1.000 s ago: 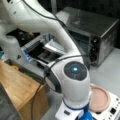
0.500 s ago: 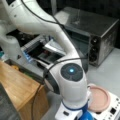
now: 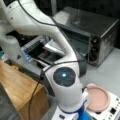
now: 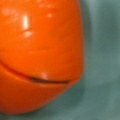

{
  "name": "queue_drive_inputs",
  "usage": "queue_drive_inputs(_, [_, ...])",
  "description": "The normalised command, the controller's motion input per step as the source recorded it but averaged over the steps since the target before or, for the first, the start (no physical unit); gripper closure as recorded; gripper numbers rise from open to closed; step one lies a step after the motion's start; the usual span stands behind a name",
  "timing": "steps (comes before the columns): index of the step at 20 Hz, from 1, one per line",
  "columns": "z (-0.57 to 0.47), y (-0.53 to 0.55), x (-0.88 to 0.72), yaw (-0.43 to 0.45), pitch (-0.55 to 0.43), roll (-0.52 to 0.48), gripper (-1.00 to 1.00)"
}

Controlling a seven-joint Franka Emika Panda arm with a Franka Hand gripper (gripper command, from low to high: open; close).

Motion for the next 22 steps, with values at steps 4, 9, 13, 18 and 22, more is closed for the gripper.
queue_drive_inputs(4, [-0.41,0.02,-0.22,-0.082,-0.106,0.104,1.0])
queue_drive_inputs(9, [-0.4,0.13,-0.14,-0.157,-0.117,0.082,1.0])
queue_drive_inputs(13, [-0.22,0.19,0.0,-0.201,-0.133,0.085,1.0])
queue_drive_inputs(18, [-0.24,0.13,0.06,-0.156,-0.106,0.075,1.0])
queue_drive_inputs(22, [-0.24,0.11,0.1,-0.112,-0.074,0.068,1.0])
